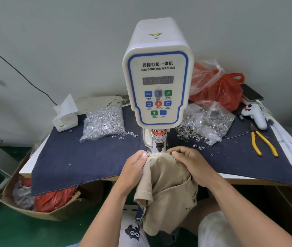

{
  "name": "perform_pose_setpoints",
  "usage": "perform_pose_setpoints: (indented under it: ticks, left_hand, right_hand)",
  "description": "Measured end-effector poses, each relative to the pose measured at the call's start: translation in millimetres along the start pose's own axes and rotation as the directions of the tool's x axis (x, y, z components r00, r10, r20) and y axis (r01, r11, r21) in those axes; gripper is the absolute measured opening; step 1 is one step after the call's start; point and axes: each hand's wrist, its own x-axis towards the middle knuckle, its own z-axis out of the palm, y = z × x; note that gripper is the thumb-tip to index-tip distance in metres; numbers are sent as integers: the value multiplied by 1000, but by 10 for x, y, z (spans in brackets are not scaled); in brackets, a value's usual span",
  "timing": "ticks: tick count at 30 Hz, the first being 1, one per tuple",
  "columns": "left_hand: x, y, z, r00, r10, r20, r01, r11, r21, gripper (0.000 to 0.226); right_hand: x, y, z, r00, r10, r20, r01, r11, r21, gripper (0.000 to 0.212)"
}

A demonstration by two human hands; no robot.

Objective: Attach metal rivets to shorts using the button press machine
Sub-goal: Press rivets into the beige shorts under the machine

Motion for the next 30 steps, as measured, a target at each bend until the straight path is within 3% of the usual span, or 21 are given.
perform_pose_setpoints:
  ticks: [24, 30]
  left_hand:
    - [-2, 18, -26, 1000, 5, 29, -6, 1000, 13, 38]
    - [-204, 156, -62, 997, 17, 76, -10, 996, -84, 41]
  right_hand:
    - [-50, -44, -12, 1000, 9, 13, -9, 1000, 27, 20]
    - [-203, -251, 0, 989, 38, 143, -20, 993, -119, 18]
